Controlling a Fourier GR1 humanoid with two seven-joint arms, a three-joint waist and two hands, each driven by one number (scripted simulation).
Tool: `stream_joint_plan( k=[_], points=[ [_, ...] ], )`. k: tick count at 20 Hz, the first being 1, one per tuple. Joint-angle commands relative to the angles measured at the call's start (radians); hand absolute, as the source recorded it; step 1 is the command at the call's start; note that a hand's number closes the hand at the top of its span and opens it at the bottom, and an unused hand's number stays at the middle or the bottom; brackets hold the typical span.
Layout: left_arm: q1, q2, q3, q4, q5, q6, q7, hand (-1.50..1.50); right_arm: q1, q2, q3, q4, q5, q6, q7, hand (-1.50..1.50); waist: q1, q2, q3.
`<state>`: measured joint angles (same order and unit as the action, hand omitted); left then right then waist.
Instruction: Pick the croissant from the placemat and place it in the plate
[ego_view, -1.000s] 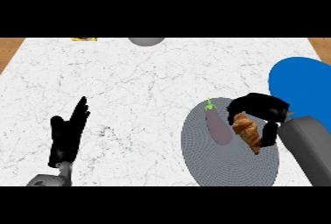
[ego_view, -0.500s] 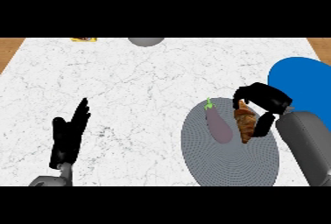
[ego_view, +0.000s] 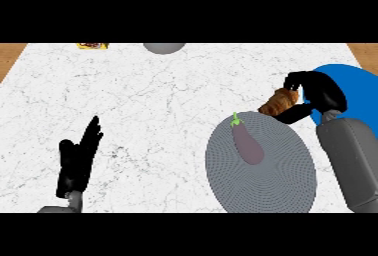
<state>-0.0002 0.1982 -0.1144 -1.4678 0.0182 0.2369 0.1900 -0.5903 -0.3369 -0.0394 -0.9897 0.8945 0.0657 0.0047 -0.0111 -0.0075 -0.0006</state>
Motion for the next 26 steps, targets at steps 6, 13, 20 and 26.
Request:
stream_joint_plan(
  k=[6,13,20,26],
  points=[
    [0.036,0.031,0.048,0.016,0.026,-0.034,-0.039,0.0,0.024,-0.025,-0.112,-0.333,0.04,-0.176,0.235,1.5,-0.007,-0.001,-0.001],
    [-0.04,-0.014,0.019,-0.011,-0.012,-0.015,0.046,0.0,0.09,-0.06,-0.201,-0.431,0.025,-0.116,0.362,1.5,0.008,0.007,0.001],
    [-0.009,-0.051,-0.005,-0.021,-0.06,0.001,0.022,0.0,0.006,-0.168,-0.304,-0.193,-0.027,-0.134,0.273,1.5,0.018,0.009,0.001],
    [-0.023,-0.055,0.005,-0.043,-0.055,-0.017,0.072,0.0,-0.003,-0.237,-0.331,0.033,-0.027,-0.18,0.153,1.5,0.021,0.01,0.001]
  ],
)
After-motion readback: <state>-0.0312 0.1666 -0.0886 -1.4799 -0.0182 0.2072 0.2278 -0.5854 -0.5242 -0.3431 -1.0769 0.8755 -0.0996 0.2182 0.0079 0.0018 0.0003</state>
